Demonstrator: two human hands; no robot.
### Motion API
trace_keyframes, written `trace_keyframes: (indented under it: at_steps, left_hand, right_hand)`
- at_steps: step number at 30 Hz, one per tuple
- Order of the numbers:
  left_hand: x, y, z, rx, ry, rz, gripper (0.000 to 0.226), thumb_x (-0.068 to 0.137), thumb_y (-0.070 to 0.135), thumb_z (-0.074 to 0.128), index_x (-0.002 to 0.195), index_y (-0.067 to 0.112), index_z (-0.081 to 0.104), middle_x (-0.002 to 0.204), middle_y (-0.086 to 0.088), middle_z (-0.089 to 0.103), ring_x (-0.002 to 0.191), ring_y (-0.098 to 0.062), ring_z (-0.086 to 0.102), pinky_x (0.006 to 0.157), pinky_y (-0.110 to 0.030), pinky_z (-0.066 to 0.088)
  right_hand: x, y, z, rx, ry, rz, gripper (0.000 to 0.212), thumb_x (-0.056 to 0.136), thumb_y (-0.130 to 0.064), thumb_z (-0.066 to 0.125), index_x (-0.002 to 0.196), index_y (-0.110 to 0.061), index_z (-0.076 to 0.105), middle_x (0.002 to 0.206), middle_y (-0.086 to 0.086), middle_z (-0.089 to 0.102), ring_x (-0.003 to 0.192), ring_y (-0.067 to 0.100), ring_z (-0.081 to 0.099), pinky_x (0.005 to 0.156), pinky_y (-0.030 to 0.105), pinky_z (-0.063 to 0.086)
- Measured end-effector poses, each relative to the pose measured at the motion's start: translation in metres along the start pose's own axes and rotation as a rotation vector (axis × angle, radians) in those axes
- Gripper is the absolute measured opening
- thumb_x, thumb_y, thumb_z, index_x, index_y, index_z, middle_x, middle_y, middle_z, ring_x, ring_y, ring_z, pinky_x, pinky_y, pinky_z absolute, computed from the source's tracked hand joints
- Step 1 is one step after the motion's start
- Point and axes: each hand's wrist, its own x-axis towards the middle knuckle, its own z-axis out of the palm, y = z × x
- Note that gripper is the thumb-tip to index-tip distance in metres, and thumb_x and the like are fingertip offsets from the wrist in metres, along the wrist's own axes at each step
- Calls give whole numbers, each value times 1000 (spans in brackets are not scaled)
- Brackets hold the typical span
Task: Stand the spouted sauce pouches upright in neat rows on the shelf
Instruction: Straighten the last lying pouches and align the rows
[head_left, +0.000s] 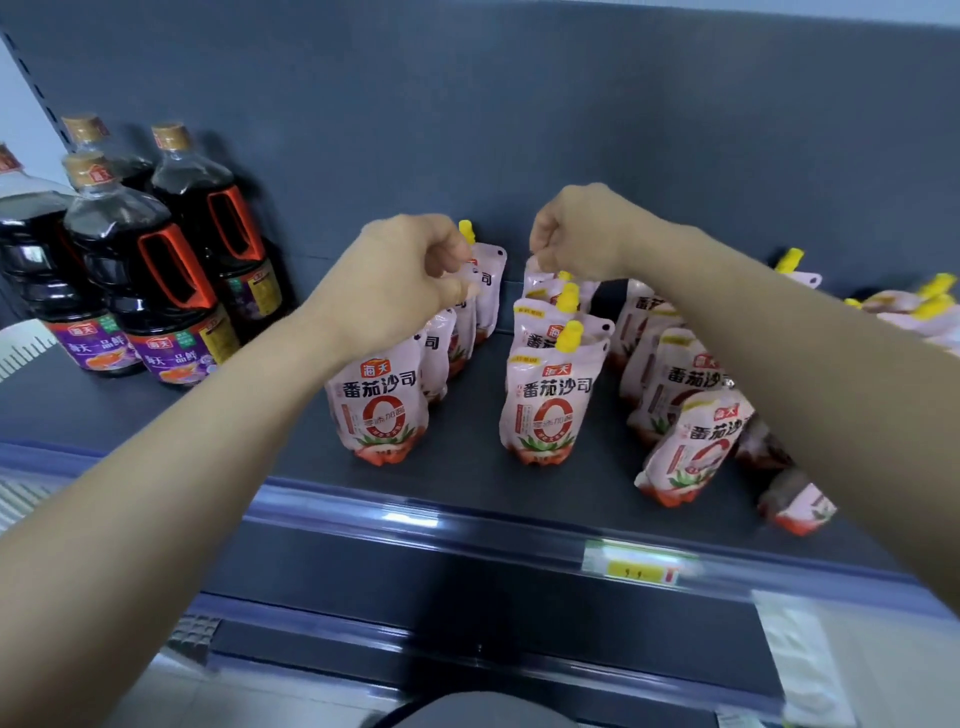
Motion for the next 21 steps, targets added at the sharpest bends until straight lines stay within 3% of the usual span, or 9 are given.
trace_keyframes:
  at_steps: [3,10,14,21]
  left_hand:
    - [1,15,15,-30,-45,29,21,83,16,67,104,13,64,105,-4,68,98,-17,63,81,-20,47]
    - [2,41,45,-108,-94,71,18,85,12,65,102,10,65,104,-1,68,98,-12,62,71,-8,44]
    - [8,54,56,-121,-124,137,17,84,13,65,101,11,65,103,-2,69,98,-14,64,88,-24,50]
    - [30,83,79,-148,-195,270,16,83,17,67,98,19,66,96,4,67,92,-11,63,84,-23,50]
  right_hand:
    - [-13,15,-4,-17,0,17,23,89,-15,57,107,-8,71,109,14,71,105,31,63,94,39,51]
    - [-34,44,-3,-96,42,63,24,87,-13,54,103,-7,71,108,19,69,99,37,64,89,43,53]
    - [-45,58,-9,-137,43,103,25,88,-17,57,109,-13,70,113,16,68,104,36,62,90,40,52]
    - [-74,87,-27,-166,35,278,28,87,-18,59,113,-16,69,114,13,69,106,34,62,91,41,52]
